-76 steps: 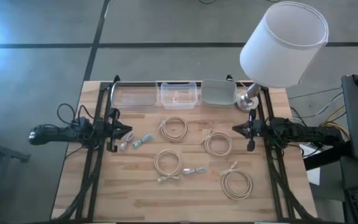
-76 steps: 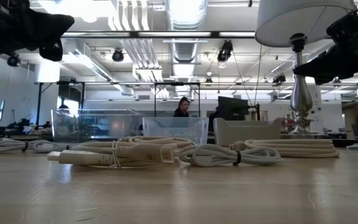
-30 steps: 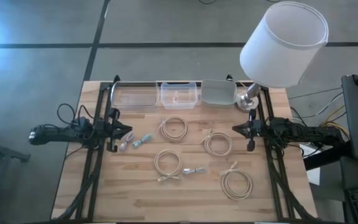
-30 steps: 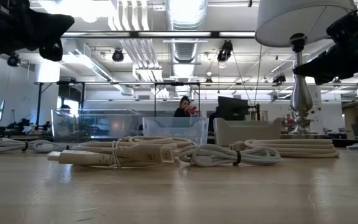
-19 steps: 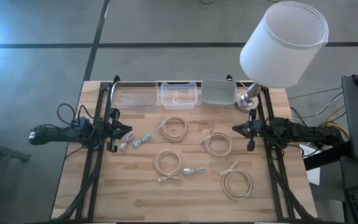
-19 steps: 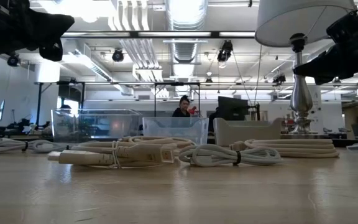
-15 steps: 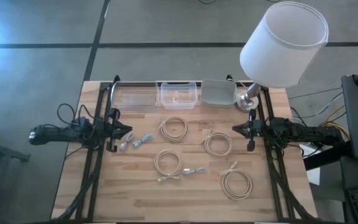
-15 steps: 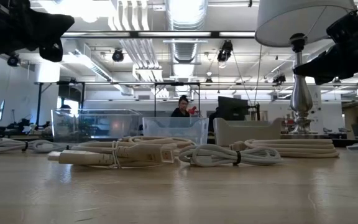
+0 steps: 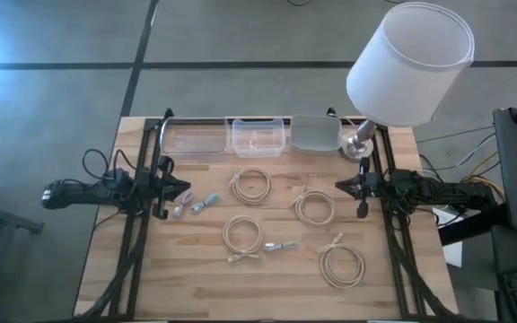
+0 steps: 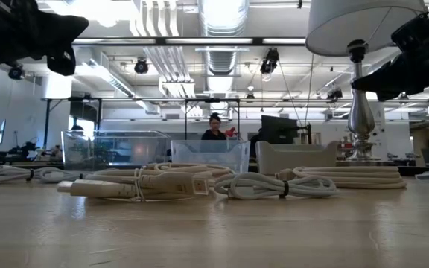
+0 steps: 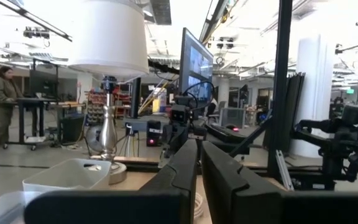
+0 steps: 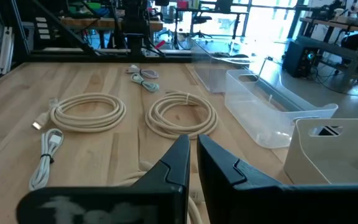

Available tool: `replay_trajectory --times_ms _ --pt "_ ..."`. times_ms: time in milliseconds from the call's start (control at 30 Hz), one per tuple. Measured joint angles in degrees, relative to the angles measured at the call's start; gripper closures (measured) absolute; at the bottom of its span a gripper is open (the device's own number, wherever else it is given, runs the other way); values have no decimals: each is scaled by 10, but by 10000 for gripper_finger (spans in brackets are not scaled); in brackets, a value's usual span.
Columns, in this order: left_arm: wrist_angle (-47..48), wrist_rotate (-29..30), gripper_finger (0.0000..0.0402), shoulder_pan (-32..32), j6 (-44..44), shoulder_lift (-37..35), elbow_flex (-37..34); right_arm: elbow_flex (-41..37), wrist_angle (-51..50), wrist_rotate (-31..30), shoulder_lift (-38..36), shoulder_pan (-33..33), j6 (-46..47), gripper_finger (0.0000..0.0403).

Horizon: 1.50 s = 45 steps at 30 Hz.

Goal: Pick & Place USB Port
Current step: Put the brown HDMI cable into the left transparent bin

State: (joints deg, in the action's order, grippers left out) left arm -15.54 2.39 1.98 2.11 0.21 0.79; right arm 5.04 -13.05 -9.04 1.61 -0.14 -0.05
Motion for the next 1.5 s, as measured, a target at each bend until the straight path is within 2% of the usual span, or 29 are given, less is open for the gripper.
replay_trajectory --times_ms 267,600,800,1100,1233,1500 --pt "83 -5 361 0 -4 1 -1 0 0 0 0 0 0 374" --pt "98 -6 256 0 9 27 3 0 0 0 0 0 0 374" --pt "98 -6 215 0 10 49 8 0 0 0 0 0 0 374" --pt "102 -6 207 0 12 108 55 0 0 0 0 0 0 374" --pt "120 -6 208 0 3 145 86 0 16 0 0 0 58 374" --pt "152 3 209 0 -6 230 133 0 163 -1 0 0 66 374"
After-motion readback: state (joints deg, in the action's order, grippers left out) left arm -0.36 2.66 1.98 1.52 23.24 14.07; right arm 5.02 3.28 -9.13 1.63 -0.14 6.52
